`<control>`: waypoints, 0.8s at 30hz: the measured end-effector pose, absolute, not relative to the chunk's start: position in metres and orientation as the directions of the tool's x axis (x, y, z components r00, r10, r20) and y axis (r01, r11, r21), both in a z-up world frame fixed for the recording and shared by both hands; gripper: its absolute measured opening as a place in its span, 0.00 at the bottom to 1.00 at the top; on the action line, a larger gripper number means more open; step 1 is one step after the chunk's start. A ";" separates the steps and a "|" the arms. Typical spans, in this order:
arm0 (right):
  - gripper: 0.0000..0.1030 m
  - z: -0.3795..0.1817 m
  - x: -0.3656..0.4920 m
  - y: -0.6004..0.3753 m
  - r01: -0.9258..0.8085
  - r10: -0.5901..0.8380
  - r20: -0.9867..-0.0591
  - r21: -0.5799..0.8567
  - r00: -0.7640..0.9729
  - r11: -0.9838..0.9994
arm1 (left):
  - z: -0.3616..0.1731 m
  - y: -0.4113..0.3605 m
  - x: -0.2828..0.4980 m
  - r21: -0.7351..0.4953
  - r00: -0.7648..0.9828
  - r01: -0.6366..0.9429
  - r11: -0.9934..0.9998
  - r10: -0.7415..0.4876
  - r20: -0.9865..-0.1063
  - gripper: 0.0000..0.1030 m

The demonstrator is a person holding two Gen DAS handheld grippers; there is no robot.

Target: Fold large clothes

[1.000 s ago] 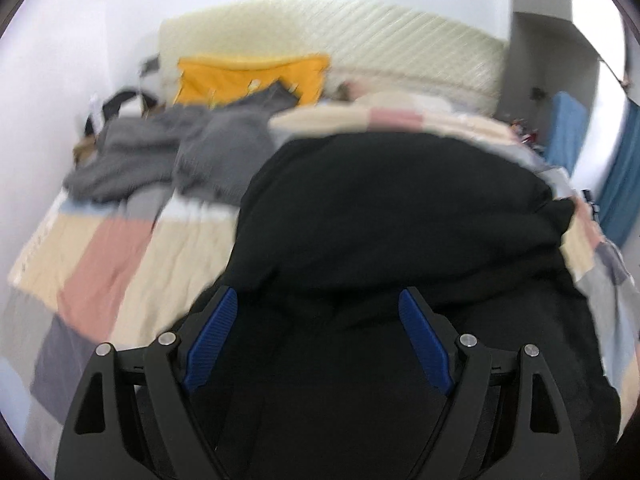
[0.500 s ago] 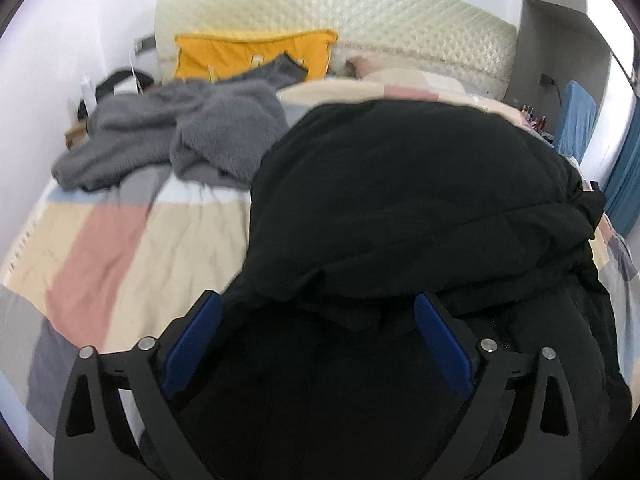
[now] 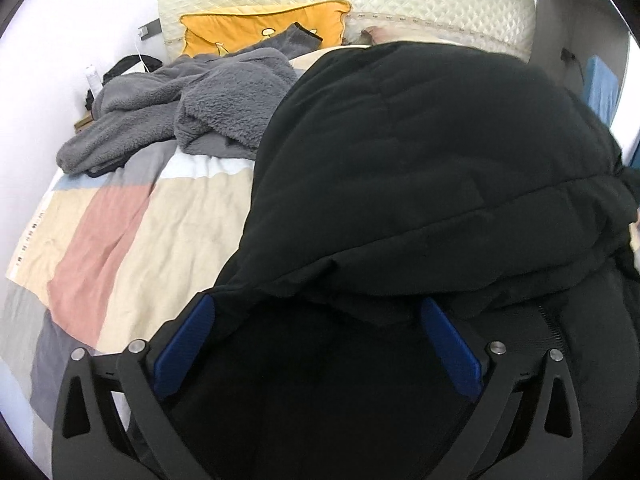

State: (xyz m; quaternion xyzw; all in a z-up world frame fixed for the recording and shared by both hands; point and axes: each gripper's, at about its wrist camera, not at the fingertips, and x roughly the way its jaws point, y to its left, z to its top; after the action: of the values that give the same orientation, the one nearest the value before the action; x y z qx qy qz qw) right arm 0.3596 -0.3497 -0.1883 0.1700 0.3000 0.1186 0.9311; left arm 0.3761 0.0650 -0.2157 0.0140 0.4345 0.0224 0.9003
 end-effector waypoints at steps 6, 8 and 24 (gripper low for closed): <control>0.93 -0.186 0.384 -0.345 -0.174 0.411 -0.466 0.471 0.784 0.865 | -0.208 0.077 0.375 0.103 0.647 -0.094 0.990 0.139 -0.750 0.99; 0.84 -0.184 0.391 -0.338 -0.184 0.416 -0.474 0.460 0.776 0.868 | -0.206 0.085 0.373 0.115 0.643 -0.125 0.986 0.168 -0.747 0.99; 0.17 -0.171 0.390 -0.300 -0.225 0.396 -0.441 0.391 0.805 0.892 | -0.214 0.150 0.390 -0.014 0.625 -0.323 0.946 0.202 -0.754 1.00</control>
State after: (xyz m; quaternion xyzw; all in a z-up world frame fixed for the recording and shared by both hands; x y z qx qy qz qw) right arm 0.3896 -0.3003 -0.1713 0.1620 0.2641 0.1660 0.9362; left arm 0.3903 0.1504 -0.2137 -0.0742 0.4077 0.1461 0.8983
